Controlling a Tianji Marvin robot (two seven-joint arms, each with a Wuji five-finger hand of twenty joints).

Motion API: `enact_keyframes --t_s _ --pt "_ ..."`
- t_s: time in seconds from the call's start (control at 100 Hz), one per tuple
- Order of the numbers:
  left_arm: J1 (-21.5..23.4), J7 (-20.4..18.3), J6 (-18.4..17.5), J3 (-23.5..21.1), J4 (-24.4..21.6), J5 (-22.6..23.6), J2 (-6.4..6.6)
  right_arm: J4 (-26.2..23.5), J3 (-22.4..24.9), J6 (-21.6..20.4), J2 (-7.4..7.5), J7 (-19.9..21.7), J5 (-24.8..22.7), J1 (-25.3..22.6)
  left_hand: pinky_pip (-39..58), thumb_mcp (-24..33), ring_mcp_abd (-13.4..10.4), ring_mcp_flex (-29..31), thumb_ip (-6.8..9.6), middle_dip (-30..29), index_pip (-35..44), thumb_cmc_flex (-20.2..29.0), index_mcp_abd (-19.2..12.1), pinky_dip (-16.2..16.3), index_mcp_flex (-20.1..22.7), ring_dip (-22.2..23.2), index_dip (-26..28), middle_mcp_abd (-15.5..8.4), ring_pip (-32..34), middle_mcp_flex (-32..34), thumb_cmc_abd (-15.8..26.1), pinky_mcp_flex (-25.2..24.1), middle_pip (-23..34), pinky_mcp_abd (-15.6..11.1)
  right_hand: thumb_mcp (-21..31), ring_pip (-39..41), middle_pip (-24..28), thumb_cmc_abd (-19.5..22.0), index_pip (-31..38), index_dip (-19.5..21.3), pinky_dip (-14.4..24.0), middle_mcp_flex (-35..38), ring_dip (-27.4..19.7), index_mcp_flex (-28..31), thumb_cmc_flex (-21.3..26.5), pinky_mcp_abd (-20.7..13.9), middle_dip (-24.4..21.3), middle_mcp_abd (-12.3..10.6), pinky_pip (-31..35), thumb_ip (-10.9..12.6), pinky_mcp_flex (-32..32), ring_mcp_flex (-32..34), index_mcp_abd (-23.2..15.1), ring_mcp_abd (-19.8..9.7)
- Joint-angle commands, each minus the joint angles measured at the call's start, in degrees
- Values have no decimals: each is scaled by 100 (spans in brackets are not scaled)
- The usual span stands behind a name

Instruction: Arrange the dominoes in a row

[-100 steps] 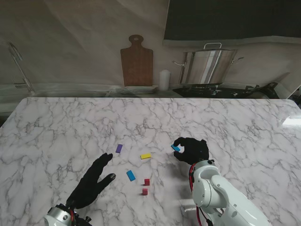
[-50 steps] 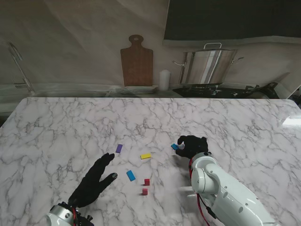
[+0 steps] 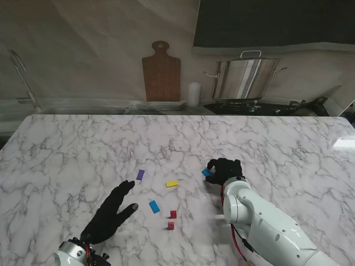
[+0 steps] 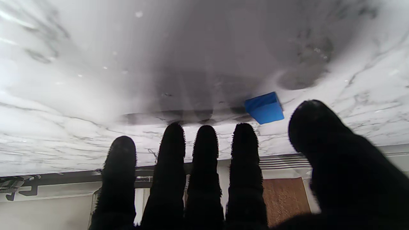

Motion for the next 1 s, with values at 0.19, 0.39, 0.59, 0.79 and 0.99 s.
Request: enact_keyframes --t_s 0.19,0.39,0.59,0.79,0.99 --pt "-2 -94 40 -1 12 -24 -4 290 -205 -140 -81 -98 55 198 0 -35 -140 -69 157 -57 -64 177 -25 77 -155 14 80 -54 -17 -83 35 3 -38 -165 413 352 259 -573 412 100 126 -108 156 145 104 -108 157 -44 181 -138 -68 62 -1054 -55" --pt "-16 -104 48 -8 30 -37 -4 320 -256 -231 -81 -126 37 210 -1 -30 -142 -69 158 -57 -54 185 -17 77 -158 15 100 -54 -17 -83 35 4 -38 -174 760 440 289 -859 770 305 153 -47 170 452 507 -145 206 -114 254 -174 -20 110 -1600 -94" --pt "-23 -99 35 -13 45 -35 -5 401 -278 -295 -109 -252 53 216 1 -29 -143 -69 157 -54 -32 192 -9 81 -159 16 134 -55 -16 -83 35 3 -36 -160 883 565 351 -958 920 251 194 -31 194 413 416 -180 258 -147 381 -257 6 117 -1437 -102" --pt "-28 -90 26 -16 56 -30 -6 432 -316 -248 -120 -288 38 228 1 -31 -147 -68 157 -53 -29 190 -8 85 -165 20 158 -59 -15 -83 35 3 -37 -163 768 752 557 -988 847 332 259 -91 279 457 168 -201 368 -137 514 -245 14 78 -632 -70" --pt "-32 -92 28 -15 64 -32 -6 513 -393 -324 -128 -325 35 266 2 -32 -142 -67 156 -54 -30 192 -7 89 -166 21 172 -52 -15 -84 31 3 -38 -157 883 860 616 -1185 981 464 285 -7 322 664 394 -203 407 -169 575 -243 53 138 -1096 -77"
